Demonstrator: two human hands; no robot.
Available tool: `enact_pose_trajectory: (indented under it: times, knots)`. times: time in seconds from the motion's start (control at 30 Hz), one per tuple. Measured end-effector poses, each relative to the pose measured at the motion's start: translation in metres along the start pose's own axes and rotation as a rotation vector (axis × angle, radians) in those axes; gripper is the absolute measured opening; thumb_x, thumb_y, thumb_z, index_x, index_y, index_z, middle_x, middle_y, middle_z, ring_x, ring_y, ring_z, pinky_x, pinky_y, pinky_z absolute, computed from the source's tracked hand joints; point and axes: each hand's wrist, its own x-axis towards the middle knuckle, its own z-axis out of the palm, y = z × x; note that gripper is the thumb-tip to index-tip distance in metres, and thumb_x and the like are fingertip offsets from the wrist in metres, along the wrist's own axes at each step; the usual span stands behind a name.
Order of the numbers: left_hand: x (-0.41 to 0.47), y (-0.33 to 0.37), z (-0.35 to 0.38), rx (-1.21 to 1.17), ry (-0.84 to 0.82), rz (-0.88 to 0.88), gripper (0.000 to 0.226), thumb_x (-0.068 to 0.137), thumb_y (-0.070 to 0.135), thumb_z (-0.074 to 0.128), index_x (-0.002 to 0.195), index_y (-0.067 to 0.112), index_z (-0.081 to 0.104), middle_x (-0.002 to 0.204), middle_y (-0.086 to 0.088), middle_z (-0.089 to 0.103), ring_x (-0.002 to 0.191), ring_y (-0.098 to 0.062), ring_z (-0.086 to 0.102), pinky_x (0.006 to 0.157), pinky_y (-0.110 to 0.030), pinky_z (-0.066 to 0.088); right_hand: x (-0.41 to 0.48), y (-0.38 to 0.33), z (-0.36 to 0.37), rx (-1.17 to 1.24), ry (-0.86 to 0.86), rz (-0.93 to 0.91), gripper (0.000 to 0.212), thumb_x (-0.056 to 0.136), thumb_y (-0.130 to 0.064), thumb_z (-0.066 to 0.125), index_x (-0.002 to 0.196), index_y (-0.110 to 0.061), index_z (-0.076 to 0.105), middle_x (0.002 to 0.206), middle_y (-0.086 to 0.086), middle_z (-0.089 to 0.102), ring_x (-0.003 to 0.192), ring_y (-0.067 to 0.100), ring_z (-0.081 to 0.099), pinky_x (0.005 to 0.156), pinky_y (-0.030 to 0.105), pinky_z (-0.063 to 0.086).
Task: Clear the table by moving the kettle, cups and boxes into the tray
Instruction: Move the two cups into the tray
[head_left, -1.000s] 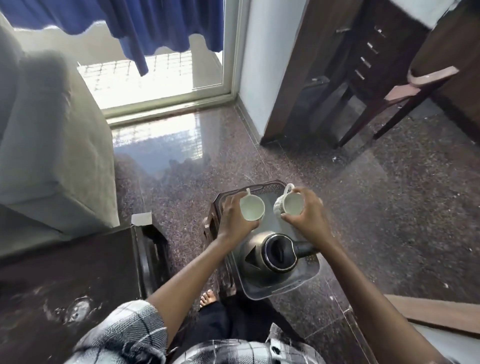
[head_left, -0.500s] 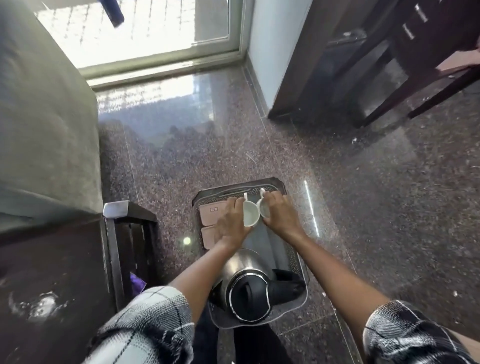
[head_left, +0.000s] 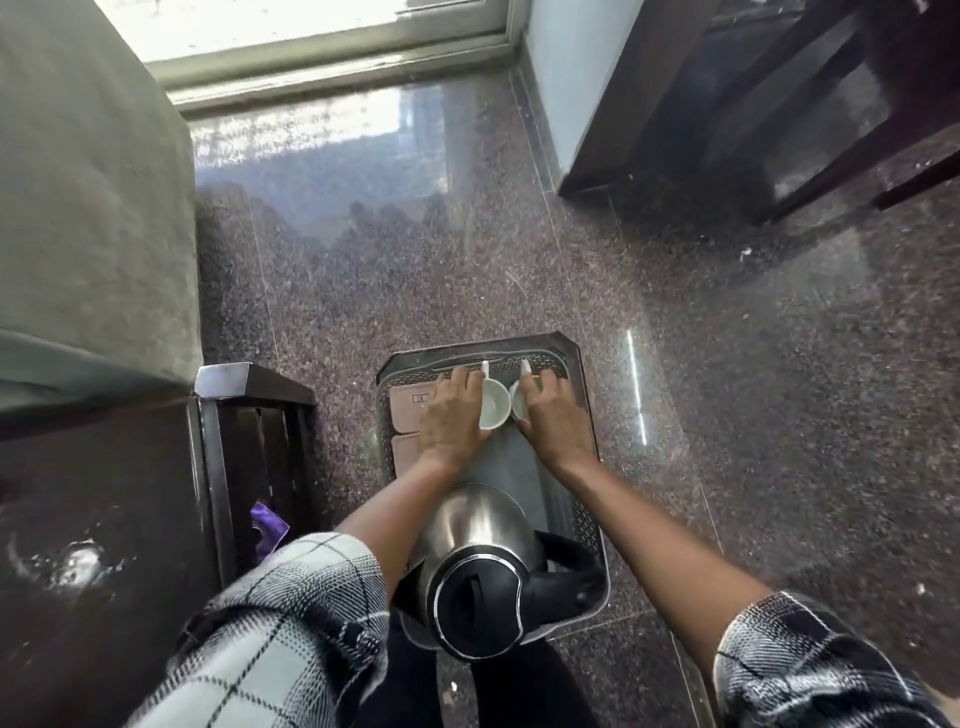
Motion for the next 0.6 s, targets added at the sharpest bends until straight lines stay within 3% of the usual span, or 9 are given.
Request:
enact_pose_trajectory:
  times: [0.1,0.23,0.3,0.43,0.53,0.6]
  knots:
    - [-0.002,0.000,0.005,0.131,0.061,-0.033,0.054,0.052,0.033,0.083,0.099,0.016,0.061,0.089,-0.003,0.062,0.080,-0.025,0.060,0.073,-0.035,0.045,0.001,-0.001,0.001,-0.031,-0.001,-0.010,0.044,0.086,-0.017,0.060,0.127,-0.011,0.044,0.116,0.013,0.049,0.109,0.032,0.048,0.069,0.041,0.052]
    - [-0.002,0.000,0.012,0.223,0.064,-0.053,0.061,0.045,0.040,0.084,0.099,0.021,0.061,0.087,0.001,0.062,0.082,-0.021,0.058,0.077,-0.033,0.029,0.002,0.000,-0.001,-0.034,-0.049,-0.021,0.060,0.082,-0.015,0.065,0.135,-0.012,0.037,0.124,0.013,0.043,0.115,0.032,0.043,0.077,0.040,0.051]
    - [-0.004,-0.001,0.014,0.227,0.074,-0.066,0.065,0.043,0.041,0.085,0.100,0.022,0.061,0.089,0.003,0.062,0.084,-0.020,0.058,0.079,-0.033,0.032,0.002,0.000,-0.001,-0.034,-0.051,-0.024,0.059,0.085,-0.007,0.058,0.138,-0.013,0.033,0.127,0.014,0.041,0.115,0.032,0.042,0.078,0.041,0.050]
    - [-0.010,-0.002,0.016,0.176,0.035,-0.120,0.079,0.041,0.042,0.087,0.112,0.023,0.058,0.100,0.001,0.062,0.094,-0.022,0.058,0.081,-0.035,0.044,0.001,0.000,0.002,-0.038,-0.010,-0.040,0.051,0.089,-0.004,0.051,0.137,-0.012,0.035,0.126,0.014,0.041,0.112,0.033,0.044,0.076,0.041,0.051]
    - [-0.011,-0.004,0.017,0.094,-0.062,-0.102,0.089,0.062,0.039,0.080,0.138,0.022,0.036,0.128,-0.004,0.049,0.119,-0.026,0.044,0.099,-0.039,0.032,0.000,0.002,0.004,-0.028,0.003,-0.049,0.055,0.087,-0.003,0.055,0.137,-0.012,0.036,0.131,0.016,0.041,0.114,0.034,0.044,0.075,0.042,0.053]
    - [-0.013,-0.006,0.011,0.066,-0.093,-0.104,0.095,0.069,0.043,0.075,0.145,0.025,0.021,0.138,-0.003,0.038,0.128,-0.025,0.034,0.103,-0.039,0.026,-0.002,0.005,0.004,-0.030,0.042,-0.058,0.064,0.082,0.000,0.061,0.140,-0.011,0.035,0.136,0.018,0.039,0.117,0.036,0.045,0.075,0.043,0.056]
